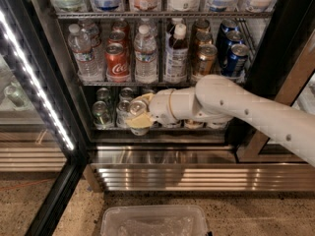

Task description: Pick 7up can from bottom shelf of fridge

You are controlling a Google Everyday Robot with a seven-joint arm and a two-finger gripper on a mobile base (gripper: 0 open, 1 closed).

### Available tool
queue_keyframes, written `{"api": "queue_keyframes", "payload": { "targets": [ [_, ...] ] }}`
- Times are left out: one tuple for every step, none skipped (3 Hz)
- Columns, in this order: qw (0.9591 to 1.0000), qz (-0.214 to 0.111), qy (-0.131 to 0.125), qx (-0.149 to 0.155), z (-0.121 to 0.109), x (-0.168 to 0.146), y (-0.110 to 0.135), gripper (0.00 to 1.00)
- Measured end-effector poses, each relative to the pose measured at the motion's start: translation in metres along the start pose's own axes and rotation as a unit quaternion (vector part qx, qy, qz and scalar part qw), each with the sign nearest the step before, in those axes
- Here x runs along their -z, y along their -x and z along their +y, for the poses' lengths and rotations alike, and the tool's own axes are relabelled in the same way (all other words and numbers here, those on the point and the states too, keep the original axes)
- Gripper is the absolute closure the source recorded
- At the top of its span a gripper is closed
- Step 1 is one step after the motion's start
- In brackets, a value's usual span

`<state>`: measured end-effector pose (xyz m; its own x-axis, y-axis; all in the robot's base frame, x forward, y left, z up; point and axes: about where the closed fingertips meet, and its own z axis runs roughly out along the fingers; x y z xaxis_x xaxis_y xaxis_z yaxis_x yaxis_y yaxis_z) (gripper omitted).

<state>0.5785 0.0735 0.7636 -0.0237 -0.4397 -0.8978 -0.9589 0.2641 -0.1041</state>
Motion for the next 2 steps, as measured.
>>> {"api": "queue_keyframes", "payload": {
  "targets": [
    [0.9993, -0.015, -0.027, -0.021, 0.0133, 0.099, 0.006, 1.0],
    [0.9993, -0.015, -0.027, -0.021, 0.0135, 0.0983, 0.0046, 1.0]
  ]
}}
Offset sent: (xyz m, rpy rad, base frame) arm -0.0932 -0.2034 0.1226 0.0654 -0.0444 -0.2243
